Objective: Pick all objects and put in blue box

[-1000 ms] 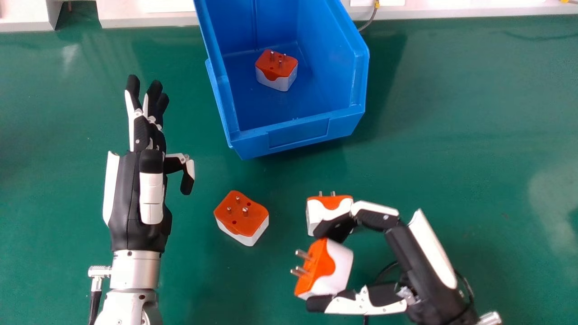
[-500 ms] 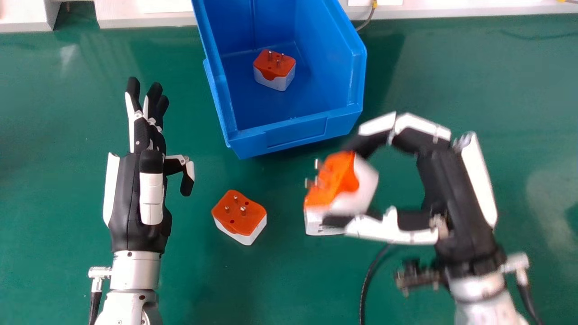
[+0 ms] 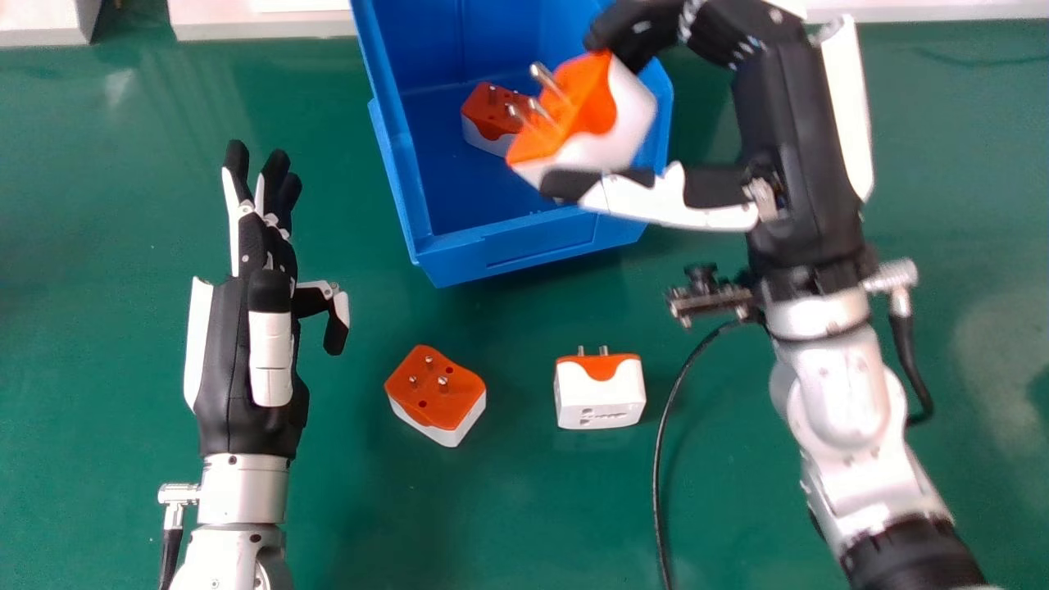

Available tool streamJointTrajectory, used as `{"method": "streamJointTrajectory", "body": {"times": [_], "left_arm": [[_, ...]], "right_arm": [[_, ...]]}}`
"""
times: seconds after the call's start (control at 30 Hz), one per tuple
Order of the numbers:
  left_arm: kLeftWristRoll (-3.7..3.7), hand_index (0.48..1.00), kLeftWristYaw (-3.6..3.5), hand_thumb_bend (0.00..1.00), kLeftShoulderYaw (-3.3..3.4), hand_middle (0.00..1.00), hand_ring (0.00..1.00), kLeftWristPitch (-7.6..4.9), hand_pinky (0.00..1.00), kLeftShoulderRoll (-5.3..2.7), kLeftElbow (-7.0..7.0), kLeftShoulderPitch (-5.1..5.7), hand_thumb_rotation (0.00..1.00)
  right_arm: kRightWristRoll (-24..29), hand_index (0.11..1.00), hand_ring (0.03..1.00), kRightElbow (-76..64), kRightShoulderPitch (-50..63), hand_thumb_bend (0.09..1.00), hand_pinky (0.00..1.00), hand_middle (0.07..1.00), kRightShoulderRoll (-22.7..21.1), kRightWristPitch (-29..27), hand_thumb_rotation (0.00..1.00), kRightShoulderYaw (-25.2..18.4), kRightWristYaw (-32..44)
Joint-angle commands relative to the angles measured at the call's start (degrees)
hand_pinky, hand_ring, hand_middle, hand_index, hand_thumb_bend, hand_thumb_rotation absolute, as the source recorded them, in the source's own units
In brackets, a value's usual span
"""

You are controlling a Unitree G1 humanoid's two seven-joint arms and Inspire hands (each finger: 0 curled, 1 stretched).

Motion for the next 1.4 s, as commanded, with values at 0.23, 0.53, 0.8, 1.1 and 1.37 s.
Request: {"method": "streamJointTrajectory", "body": {"times": [0.23,0.53,0.8,1.1,1.37], "left_arm": [[-1.02,1.000,-1.16,1.00,0.32,1.00,1.00,-0.98,0.00,-0.27,1.14,-1.94,1.00],[-1.81,0.998,-2.16,1.00,0.75,1.00,1.00,-0.98,0.00,-0.16,1.88,-2.75,1.00],[-2.00,0.996,-2.46,1.00,0.62,1.00,1.00,-1.14,0.00,0.02,1.84,-2.80,1.00],[-2.20,0.993,-2.99,1.00,0.81,1.00,1.00,-1.40,0.00,0.10,2.07,-2.32,1.00],[-1.94,0.991,-2.89,1.00,0.72,1.00,1.00,-1.31,0.00,-0.02,2.26,-2.33,1.00]], "right_arm": [[-6.8,0.521,0.405,8.4,-12.8,0.516,0.35,0.496,1.9,3.4,0.00,-1.7,-8.5],[-11.3,0.525,0.406,18.1,-20.4,0.516,0.35,0.492,2.0,5.9,0.00,-0.9,-15.0],[-11.5,0.521,0.405,28.2,-28.7,0.517,0.34,0.491,2.5,10.4,0.00,0.2,-17.0],[-13.2,0.514,0.409,35.7,-34.4,0.517,0.35,0.495,2.8,15.6,0.00,2.5,-20.3],[-14.8,0.514,0.405,38.5,-37.7,0.517,0.36,0.497,3.3,21.0,0.00,4.4,-21.4]]}}
